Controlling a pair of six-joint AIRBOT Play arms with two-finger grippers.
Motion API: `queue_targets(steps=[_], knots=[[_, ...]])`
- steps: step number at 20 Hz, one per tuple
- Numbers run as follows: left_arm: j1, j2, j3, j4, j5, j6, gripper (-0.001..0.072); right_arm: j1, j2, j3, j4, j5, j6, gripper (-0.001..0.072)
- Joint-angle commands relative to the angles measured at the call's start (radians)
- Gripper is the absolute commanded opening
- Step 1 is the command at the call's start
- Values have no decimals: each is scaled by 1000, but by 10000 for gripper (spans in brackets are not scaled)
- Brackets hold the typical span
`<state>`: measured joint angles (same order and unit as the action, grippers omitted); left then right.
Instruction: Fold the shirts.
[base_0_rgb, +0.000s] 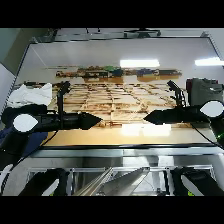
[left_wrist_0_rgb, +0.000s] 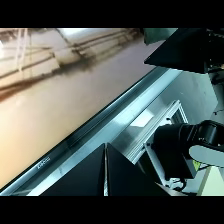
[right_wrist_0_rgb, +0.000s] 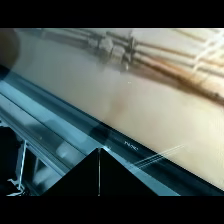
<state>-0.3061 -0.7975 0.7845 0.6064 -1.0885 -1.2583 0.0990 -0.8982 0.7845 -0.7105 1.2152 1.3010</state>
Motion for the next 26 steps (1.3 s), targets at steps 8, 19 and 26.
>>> queue_targets(steps=[8,19,26], knots=[[31,0,11,9,-1,0,10,1,0,0,0,0,0,13],[851,-246,336,498,10,3,714,1,0,0,0,0,0,13],[1012,-724,538,498,71,66,713,1,-1,0,0,-6,0,13]])
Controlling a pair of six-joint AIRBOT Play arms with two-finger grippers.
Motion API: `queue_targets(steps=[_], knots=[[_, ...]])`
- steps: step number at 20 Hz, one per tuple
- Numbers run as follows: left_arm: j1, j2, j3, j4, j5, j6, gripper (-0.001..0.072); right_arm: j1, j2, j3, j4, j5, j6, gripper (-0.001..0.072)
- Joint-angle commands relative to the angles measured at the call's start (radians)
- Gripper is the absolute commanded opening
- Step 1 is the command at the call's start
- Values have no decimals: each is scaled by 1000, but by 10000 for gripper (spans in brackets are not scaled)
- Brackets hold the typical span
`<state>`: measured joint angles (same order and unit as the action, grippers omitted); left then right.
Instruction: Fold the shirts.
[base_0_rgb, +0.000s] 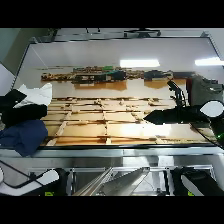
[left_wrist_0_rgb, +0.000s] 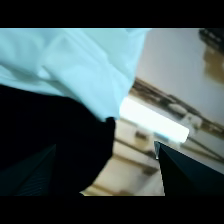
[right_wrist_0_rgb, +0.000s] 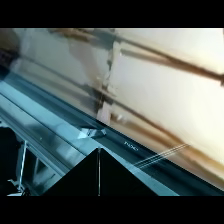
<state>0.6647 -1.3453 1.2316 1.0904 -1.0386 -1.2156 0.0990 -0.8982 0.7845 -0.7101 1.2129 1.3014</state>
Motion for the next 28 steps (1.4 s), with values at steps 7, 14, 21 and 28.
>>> queue_targets(steps=[7,14,21,28], knots=[[-63,-509,343,16,-7,21,623,1,-1,0,0,-6,0,13],[-138,-573,625,-30,-315,-47,-1,1,-1,0,0,-6,0,13],[-428,-387,673,-510,-530,-29,0,1,-1,0,0,-18,0,13],[-836,-162,434,-452,-435,6,21,-20,0,0,-60,18,0,21]])
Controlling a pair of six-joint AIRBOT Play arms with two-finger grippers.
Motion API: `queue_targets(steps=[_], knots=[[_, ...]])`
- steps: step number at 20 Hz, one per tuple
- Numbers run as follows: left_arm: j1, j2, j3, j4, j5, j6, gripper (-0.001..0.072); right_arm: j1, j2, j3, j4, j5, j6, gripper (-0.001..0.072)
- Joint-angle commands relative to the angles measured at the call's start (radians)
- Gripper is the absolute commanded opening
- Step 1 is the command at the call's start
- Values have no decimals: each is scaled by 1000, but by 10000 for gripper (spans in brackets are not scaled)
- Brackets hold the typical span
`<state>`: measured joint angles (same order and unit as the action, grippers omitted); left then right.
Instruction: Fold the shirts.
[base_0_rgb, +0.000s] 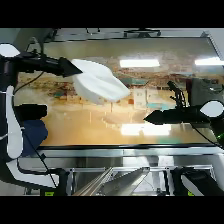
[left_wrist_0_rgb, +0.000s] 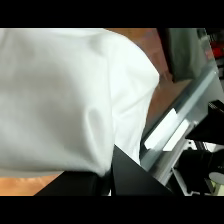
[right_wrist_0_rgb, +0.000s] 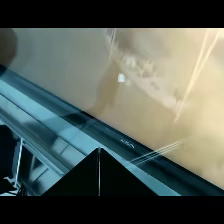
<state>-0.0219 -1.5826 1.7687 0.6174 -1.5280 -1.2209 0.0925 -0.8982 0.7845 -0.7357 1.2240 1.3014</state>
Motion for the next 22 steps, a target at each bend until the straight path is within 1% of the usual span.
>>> queue_targets(steps=[1,2,3,4,6,8,9,10,11,13,14,16,18,19,21,22], knots=[[-196,87,-155,44,88,18,22,-31,0,0,-39,6,0,22],[-230,89,-196,64,119,20,21,-53,-1,0,-39,6,0,116],[-259,85,-241,79,158,24,22,-70,-1,0,-39,6,0,331],[-279,78,-277,95,190,27,21,-81,-1,0,-39,3,-1,431],[-301,47,-347,99,219,27,21,-85,-8,0,-39,-4,-19,433],[-303,8,-407,100,192,27,33,-85,-24,0,-47,-5,-19,434],[-294,-11,-429,100,159,27,334,-85,-28,0,-58,-5,-23,439],[-277,-33,-431,99,111,26,695,-93,-30,0,-70,-5,-23,439],[-251,-57,-416,99,47,21,712,-109,-31,0,-80,-4,-23,439],[-194,-83,-387,99,-73,-8,712,-146,-31,0,-96,14,-23,439],[-171,-78,-397,99,-103,-11,711,-160,-31,-2,-127,19,-23,439],[-137,-37,-475,109,-107,3,710,-173,-36,-16,-216,8,-22,439],[-117,28,-598,161,-50,20,710,-177,-60,-55,-237,-30,-27,439],[-110,61,-665,190,-4,20,710,-176,-89,-72,-218,-54,-63,439],[-107,109,-776,253,114,21,710,-176,-177,-82,-127,-68,-182,439],[-106,122,-815,274,193,25,710,-176,-232,-82,-53,-72,-264,439]])
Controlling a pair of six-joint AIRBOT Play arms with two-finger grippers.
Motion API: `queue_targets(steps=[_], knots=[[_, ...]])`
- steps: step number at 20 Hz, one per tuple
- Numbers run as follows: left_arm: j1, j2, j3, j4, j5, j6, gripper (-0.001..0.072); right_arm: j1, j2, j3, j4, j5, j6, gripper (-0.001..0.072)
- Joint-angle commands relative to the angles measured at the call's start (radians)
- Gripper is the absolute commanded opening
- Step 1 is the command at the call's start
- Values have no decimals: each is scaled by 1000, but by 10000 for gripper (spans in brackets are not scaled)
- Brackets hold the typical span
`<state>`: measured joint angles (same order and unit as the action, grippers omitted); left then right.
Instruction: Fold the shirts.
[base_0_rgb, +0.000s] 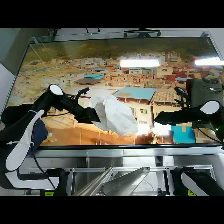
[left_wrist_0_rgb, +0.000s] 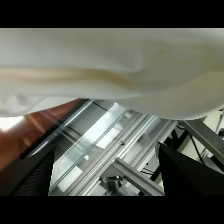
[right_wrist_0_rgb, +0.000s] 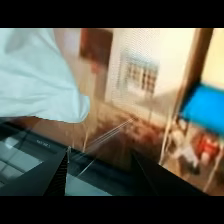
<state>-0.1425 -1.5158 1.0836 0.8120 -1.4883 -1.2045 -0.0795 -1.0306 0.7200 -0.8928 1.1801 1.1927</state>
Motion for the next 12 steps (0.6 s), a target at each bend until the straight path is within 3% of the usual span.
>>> queue_targets(steps=[1,3,4,6,11,12], knots=[[14,59,-156,79,238,16,710,-4,-158,-18,185,-31,-238,440],[2,50,-182,74,367,18,710,-4,-269,-18,319,-32,-364,465],[-9,38,-183,76,399,19,710,-1,-319,-18,361,-32,-404,510],[-41,10,-182,68,436,43,692,24,-414,-17,410,-32,-465,510],[-91,-17,-177,-82,505,131,691,144,-568,0,505,-36,-517,495],[-91,-18,-167,-80,500,131,653,166,-574,13,524,-37,-517,495]])
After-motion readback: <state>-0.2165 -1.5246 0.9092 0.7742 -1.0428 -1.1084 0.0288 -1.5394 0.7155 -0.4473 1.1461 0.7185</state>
